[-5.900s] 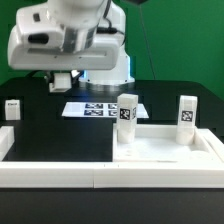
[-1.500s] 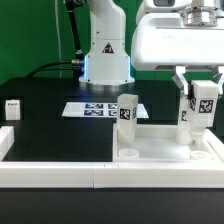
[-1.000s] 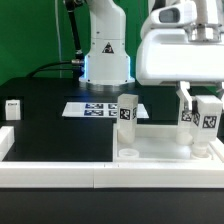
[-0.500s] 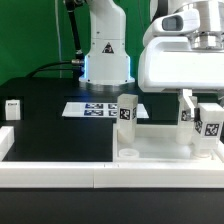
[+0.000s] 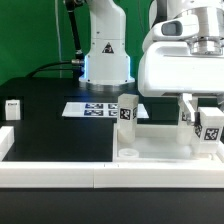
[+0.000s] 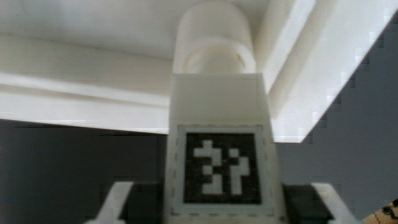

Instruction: Assemble square table

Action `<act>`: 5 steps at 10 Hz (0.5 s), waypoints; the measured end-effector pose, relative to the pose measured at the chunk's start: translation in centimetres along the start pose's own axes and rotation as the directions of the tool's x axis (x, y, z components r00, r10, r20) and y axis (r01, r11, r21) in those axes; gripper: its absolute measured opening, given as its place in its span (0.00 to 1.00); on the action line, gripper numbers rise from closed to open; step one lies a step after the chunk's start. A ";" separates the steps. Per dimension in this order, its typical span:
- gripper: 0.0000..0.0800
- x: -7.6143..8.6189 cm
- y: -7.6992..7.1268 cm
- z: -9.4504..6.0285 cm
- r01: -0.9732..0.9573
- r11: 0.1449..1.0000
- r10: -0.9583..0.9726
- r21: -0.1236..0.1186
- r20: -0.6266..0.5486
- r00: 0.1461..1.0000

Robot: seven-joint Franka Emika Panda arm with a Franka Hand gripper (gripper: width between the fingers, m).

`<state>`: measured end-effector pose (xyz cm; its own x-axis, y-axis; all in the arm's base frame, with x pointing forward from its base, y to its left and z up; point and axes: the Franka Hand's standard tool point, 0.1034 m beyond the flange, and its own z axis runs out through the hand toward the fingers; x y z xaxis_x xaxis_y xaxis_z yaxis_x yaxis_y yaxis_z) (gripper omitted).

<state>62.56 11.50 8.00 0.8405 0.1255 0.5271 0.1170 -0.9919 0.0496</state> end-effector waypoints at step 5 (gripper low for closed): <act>0.76 0.0 0.0 0.0 0.001 1.000 -0.001 0.000 0.001 1.000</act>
Offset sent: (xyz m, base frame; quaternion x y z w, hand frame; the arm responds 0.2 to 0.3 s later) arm 0.0000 0.0000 0.0000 0.0000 0.0000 0.0000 1.0000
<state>62.55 11.48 7.99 0.8407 0.1268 0.5264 0.1180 -0.9917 0.0505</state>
